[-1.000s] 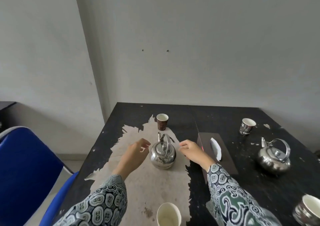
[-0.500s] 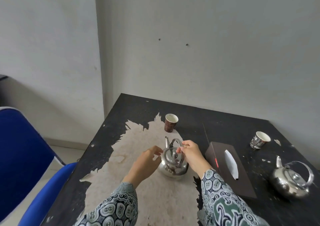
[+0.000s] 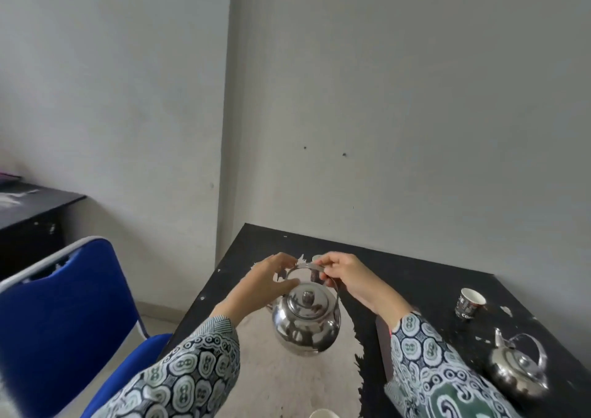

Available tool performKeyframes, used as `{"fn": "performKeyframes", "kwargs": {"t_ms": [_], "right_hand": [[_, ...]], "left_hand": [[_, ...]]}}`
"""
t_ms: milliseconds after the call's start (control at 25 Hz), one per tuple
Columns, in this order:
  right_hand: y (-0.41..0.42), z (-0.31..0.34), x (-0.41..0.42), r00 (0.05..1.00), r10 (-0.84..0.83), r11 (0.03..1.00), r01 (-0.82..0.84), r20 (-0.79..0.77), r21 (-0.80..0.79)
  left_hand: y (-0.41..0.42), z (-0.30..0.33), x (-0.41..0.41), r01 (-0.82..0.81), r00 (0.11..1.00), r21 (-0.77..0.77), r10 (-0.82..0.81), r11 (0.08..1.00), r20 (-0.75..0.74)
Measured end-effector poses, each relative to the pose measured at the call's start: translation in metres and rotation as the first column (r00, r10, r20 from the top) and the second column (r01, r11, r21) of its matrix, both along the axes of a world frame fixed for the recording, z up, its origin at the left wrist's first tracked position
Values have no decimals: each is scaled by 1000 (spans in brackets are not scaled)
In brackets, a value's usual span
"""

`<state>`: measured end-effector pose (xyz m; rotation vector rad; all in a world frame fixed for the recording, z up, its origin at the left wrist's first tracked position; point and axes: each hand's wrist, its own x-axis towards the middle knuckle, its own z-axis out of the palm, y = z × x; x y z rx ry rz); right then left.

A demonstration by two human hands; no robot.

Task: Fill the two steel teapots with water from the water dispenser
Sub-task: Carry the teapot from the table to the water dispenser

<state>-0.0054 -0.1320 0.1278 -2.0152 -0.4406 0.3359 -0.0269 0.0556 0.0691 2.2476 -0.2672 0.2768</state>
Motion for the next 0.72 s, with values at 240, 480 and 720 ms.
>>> {"fn": "performKeyframes", "kwargs": {"t_ms": [240, 480, 720], "right_hand": [[15, 35, -89, 976, 216, 970, -215, 0, 111], [69, 19, -142, 893, 446, 895, -447, 53, -1], [189, -4, -185, 705, 696, 718, -683, 136, -133]], "left_hand": [[17, 41, -100, -55, 997, 55, 52, 997, 58], [61, 42, -198, -160, 984, 118, 168, 980, -62], [156, 23, -283, -381, 903, 117, 397, 917, -163]]}}
